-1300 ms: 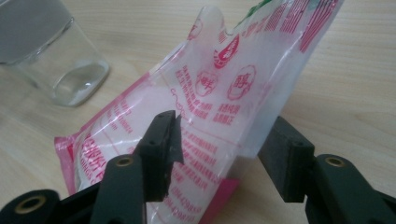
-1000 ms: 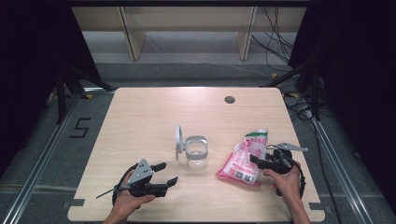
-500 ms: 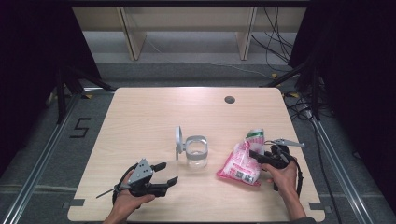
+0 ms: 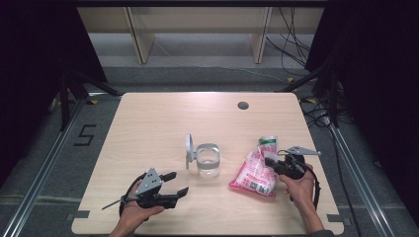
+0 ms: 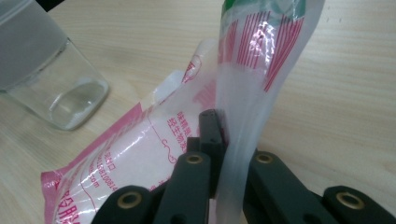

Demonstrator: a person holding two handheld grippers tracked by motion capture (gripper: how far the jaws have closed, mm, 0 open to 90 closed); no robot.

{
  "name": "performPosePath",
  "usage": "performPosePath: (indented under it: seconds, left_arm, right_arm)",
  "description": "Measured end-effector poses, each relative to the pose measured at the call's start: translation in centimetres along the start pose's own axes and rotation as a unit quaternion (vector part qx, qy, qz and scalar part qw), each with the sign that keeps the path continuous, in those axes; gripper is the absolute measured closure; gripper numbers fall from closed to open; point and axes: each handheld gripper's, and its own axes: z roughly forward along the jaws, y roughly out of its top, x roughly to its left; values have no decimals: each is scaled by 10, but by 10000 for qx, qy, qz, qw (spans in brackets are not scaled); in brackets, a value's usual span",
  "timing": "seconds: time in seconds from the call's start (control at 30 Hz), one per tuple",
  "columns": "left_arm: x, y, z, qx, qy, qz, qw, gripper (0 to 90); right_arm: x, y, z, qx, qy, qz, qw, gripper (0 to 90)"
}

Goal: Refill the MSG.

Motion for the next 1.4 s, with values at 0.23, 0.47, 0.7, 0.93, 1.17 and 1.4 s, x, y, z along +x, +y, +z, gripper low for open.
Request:
performPosePath:
  seconds: [0.23, 0.47, 0.7, 0.93, 1.17, 1.4]
  left_arm:
    - [0, 0, 1, -27, -55, -7, 10000, 298]
    - [-2, -1, 2, -2, -72, 22, 10000, 297]
    - [-3, -1, 2, 24, -41, 17, 10000, 297]
    - [-9, -2, 4, 12, -167, 60, 9998, 297]
    - [-15, -3, 9, 42, -282, 54, 9996, 296]
    - [-29, -3, 16, 129, -465, 108, 9988, 297]
  right_arm:
    - [4, 3, -7, -182, 227, -225, 9993, 900]
    - [17, 9, -18, -372, 337, -433, 9978, 900]
    - [21, 12, -21, -585, 434, -611, 9955, 900]
    - [30, 16, -26, -741, 533, -713, 9933, 900]
    - [48, 24, -34, -809, 567, -833, 9916, 900]
    - [60, 37, -37, -893, 498, -1195, 9876, 900]
